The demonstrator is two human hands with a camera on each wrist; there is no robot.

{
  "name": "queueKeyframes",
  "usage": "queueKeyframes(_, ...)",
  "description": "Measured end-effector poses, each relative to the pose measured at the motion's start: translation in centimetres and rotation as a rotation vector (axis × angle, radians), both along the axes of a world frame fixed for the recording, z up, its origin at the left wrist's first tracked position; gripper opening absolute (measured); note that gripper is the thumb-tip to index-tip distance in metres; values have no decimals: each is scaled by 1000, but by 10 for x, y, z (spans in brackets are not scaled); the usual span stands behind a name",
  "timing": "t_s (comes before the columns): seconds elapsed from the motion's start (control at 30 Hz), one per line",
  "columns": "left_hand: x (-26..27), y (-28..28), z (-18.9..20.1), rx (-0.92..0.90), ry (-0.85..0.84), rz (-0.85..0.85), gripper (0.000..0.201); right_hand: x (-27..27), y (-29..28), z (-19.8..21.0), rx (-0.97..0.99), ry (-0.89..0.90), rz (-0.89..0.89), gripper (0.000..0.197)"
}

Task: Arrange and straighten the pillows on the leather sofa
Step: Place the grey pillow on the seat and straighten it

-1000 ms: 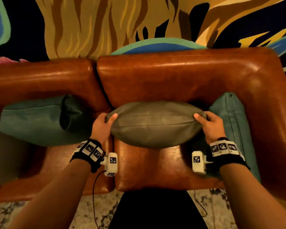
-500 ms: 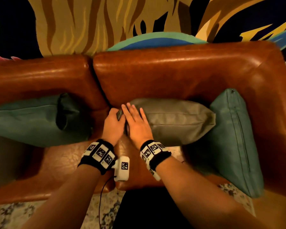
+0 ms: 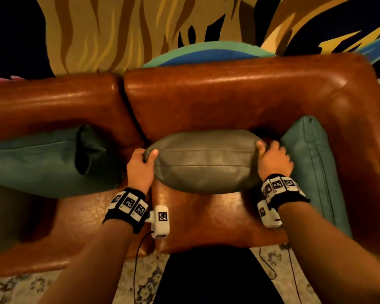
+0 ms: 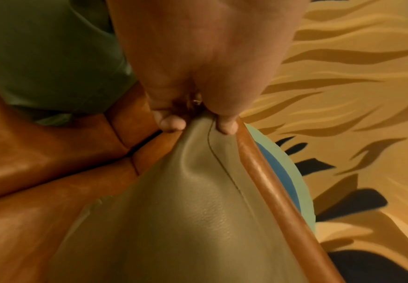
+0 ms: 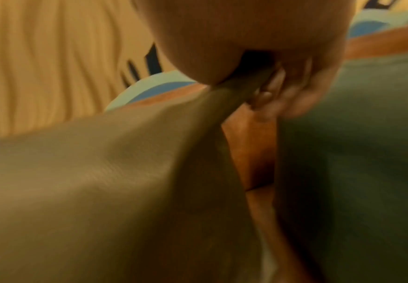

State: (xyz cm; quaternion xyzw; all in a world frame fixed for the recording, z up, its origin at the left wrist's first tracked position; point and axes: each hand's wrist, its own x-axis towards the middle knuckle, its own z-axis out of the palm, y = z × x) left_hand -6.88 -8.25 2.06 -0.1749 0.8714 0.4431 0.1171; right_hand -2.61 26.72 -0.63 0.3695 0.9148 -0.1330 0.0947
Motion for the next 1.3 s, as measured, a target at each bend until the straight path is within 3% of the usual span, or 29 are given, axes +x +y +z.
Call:
queueKeyframes(0.07,-3,7,7,-16,-1,-32,37,-1,-4,10,-178,206,-123,49)
queueKeyframes(0.13,-9,6,13,-20,25,-88,35,1,-8,23,-313,421,-93,46)
queueKeyframes(0.2,-19,-7,19,-32,82,-70,35,3,1,34,-370,496,-102,48)
queueKeyframes(0.3,-29,-26,25,-51,99,-86,37,8,19,41,-276,430,-72,58)
queueKeyframes(0.47,-31,-34,44,-43,101,-86,40,7,16,46,-250,437,-97,57)
queueKeyframes(0.57,-29,-25,74,-1,87,-82,38,3,19,36,-204,422,-164,56)
queueKeyframes(0.67,-30,4,119,124,99,-140,29,5,22,22,-122,285,-204,49)
queueKeyframes(0.77,-24,62,142,280,21,-254,19,4,22,13,-268,193,-52,25)
queueKeyframes(0.8,-17,90,143,332,-22,-296,16,4,21,11,-369,160,65,31)
queueKeyframes(0.9,12,170,110,370,-145,-417,19,16,10,15,-784,52,301,79)
queueKeyframes(1.0,30,210,58,183,-223,-669,18,39,-4,18,-1102,22,209,97)
queueKeyframes(1.07,30,200,27,48,-273,-854,24,56,-1,11,-1147,88,24,92)
queueKeyframes(1.1,28,184,12,-12,-249,-892,25,62,3,4,-1086,136,-65,81)
queueKeyframes(1.13,25,164,-1,-87,-194,-869,24,66,10,3,-969,179,-121,60)
queueKeyframes(1.2,18,112,-24,-350,-87,-635,26,73,23,0,-659,210,-215,29)
queueKeyframes(1.27,16,53,-38,-656,-126,-323,38,81,32,-5,-520,227,-297,31)
queueKeyframes(1.3,16,28,-40,-689,-222,-199,51,84,34,-6,-510,241,-338,32)
